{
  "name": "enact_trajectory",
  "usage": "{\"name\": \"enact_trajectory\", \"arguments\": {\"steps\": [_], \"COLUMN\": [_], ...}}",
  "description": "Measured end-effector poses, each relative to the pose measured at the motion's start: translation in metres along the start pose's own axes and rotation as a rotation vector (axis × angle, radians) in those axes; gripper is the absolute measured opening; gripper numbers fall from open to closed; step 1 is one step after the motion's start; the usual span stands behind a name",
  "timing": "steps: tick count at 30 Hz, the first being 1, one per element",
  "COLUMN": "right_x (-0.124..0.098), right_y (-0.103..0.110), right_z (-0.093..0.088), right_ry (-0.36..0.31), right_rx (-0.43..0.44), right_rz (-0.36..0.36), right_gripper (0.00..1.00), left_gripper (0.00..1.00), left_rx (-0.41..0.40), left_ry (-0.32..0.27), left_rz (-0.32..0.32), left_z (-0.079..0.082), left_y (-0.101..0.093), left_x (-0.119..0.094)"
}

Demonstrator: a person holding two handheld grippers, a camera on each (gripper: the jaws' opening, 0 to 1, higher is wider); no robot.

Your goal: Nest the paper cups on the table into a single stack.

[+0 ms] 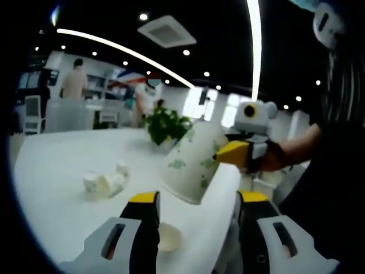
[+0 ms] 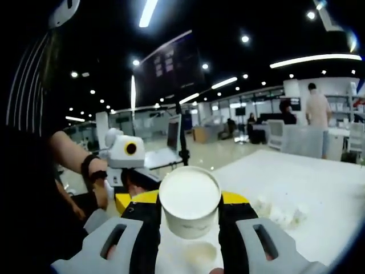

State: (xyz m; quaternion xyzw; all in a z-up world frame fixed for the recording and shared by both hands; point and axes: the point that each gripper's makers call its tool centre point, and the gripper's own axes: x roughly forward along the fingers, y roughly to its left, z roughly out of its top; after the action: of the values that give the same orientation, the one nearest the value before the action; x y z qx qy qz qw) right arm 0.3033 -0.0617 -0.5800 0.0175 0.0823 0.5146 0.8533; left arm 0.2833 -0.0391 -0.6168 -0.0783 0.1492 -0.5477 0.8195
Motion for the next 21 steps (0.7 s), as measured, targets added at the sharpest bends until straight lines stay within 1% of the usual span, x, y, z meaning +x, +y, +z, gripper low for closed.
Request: {"name": "enact_trajectory", "arguments": {"steps": [3,6,10,11,14,16,19,21], "right_x": [0.000,0.000,-0.001,-0.002,-0.003,-0.005,-0.006,-0.007], "right_y": [0.003,0.004,0.004,0.005,0.007,0.008,0.012,0.013], "right_z": [-0.001,-0.002,-0.007,-0.009,-0.014,-0.018,-0.024,-0.029], "right_ry": [0.001,-0.002,0.008,0.012,0.024,0.029,0.035,0.048], "right_rx": [-0.005,0.002,0.025,0.035,0.051,0.072,0.103,0.111], "right_rz": [0.011,0.013,0.019,0.023,0.034,0.046,0.070,0.083], "right_gripper": [0.36,0.36,0.36,0.36,0.36,0.35,0.35,0.35], "left_gripper": [0.47,0.47,0.43,0.42,0.37,0.35,0.33,0.30], "left_rx": [-0.002,-0.038,-0.051,-0.066,-0.064,-0.079,-0.101,-0.092], "left_ry": [-0.015,-0.034,-0.063,-0.067,-0.066,-0.071,-0.099,-0.102], "left_rz": [-0.014,-0.026,-0.018,-0.022,-0.028,-0.034,-0.056,-0.062], "left_z": [0.004,0.006,0.010,0.010,0.009,0.010,0.018,0.022], "left_y": [-0.003,-0.003,0.000,0.000,0.000,-0.001,-0.004,-0.006], "left_x": [0.000,-0.002,-0.006,-0.006,-0.007,-0.007,-0.009,-0.010]}}
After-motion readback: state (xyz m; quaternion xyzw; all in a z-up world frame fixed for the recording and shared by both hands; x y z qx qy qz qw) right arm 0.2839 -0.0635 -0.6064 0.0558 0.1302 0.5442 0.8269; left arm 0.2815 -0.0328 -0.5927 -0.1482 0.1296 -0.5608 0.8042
